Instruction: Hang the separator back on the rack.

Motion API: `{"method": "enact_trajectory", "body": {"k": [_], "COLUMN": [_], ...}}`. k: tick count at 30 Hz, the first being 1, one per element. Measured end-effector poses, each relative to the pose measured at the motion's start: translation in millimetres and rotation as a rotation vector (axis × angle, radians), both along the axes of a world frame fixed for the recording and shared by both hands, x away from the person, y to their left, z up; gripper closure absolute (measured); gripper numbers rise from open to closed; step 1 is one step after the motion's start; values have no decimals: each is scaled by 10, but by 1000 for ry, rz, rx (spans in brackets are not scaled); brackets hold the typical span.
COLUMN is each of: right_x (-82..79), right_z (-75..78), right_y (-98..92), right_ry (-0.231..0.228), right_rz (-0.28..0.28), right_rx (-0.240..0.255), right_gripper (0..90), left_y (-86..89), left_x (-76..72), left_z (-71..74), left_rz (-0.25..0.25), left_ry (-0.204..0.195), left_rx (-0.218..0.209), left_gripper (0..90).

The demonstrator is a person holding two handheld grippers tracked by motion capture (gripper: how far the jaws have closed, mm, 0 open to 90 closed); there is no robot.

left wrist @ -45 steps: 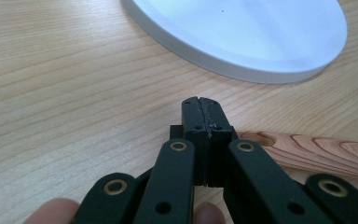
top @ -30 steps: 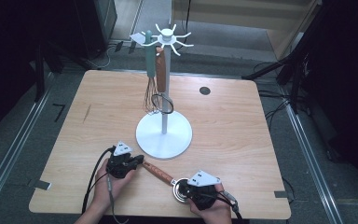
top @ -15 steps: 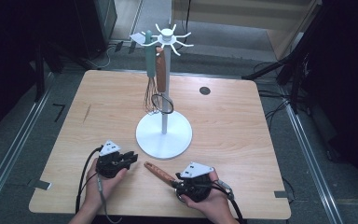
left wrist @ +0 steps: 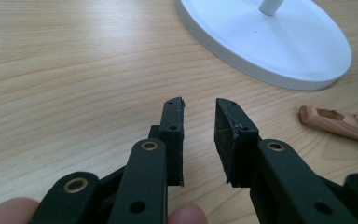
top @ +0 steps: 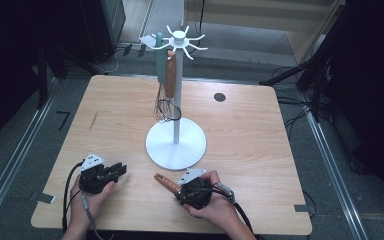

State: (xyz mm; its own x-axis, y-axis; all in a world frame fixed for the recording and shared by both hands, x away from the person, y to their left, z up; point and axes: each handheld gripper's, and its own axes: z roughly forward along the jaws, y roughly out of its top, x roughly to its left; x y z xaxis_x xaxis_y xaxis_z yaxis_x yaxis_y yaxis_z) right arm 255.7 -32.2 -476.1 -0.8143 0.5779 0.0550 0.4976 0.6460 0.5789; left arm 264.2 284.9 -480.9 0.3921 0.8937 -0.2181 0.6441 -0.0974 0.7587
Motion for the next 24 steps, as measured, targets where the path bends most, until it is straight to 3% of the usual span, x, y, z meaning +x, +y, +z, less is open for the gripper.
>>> {"method": "enact_trajectory", "body": {"k": [2,8,16,21,24], "right_x": [10,10,35,50,75], "right_z": [-17,-9,14,70,87], "right_y": [13,-10,-226,-197,-113], "right_ry": [0,11,34,57,79], "right_rz": [10,11,9,19,49], "right_rx": [-19,-23,-53,-124,-201], "right_gripper": [688,696,695,669,625], "left_y": [23,104,262,305,314], "left_x": [-14,-21,-12,-7,-11], "left_z": [-1,-3,-13,-16,-15], "left_rz": [8,22,47,61,66], "left_ry": [1,-3,-3,-2,-2], "left_rx": [-2,-8,-18,-23,-22], "left_gripper": [734,721,674,669,669]}}
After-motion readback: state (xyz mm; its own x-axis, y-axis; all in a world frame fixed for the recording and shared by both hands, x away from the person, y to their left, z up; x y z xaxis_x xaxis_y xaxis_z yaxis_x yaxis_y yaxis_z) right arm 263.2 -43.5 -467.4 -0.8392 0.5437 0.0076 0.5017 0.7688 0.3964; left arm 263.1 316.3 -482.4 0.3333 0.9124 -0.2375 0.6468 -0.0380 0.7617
